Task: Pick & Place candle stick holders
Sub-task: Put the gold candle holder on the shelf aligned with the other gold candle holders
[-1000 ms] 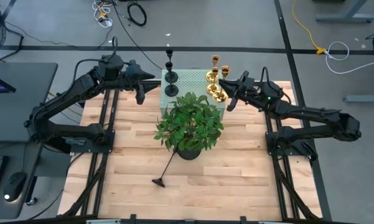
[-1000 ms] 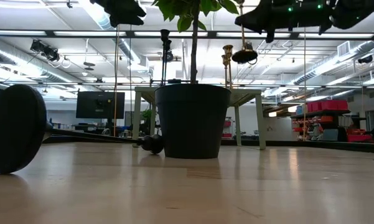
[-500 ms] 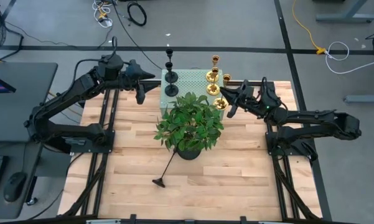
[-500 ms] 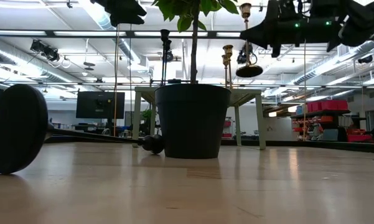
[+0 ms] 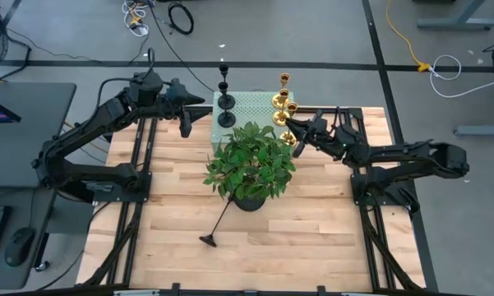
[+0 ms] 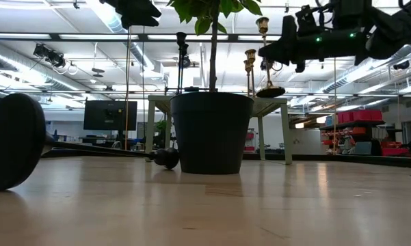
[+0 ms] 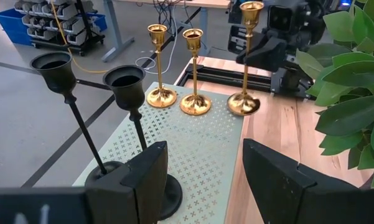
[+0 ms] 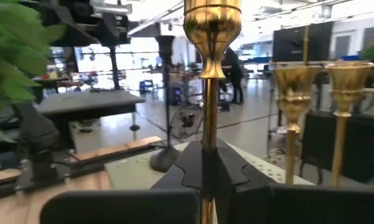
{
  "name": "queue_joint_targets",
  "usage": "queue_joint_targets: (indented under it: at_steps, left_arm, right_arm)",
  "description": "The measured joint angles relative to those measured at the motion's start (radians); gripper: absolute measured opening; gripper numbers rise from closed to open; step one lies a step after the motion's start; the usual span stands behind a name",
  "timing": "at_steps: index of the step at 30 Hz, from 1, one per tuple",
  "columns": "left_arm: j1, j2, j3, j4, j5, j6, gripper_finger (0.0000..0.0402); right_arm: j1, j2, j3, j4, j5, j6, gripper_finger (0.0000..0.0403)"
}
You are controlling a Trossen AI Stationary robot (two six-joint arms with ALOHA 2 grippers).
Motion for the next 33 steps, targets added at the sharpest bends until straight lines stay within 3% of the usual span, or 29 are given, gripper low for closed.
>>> queue_joint_targets:
  at_steps: [13,33]
  left_arm:
    - [0.0,0.001,0.0,-0.002,0.0,0.0,0.0209]
    - [0.0,0.001,0.0,-0.002,0.0,0.002,0.0209]
  right_arm:
    - [-0.001,0.115,0.0,0.151,0.0,-0.052,0.0007]
    - [-0.011,0.143,0.0,0.197,0.018,-0.069,0.0008]
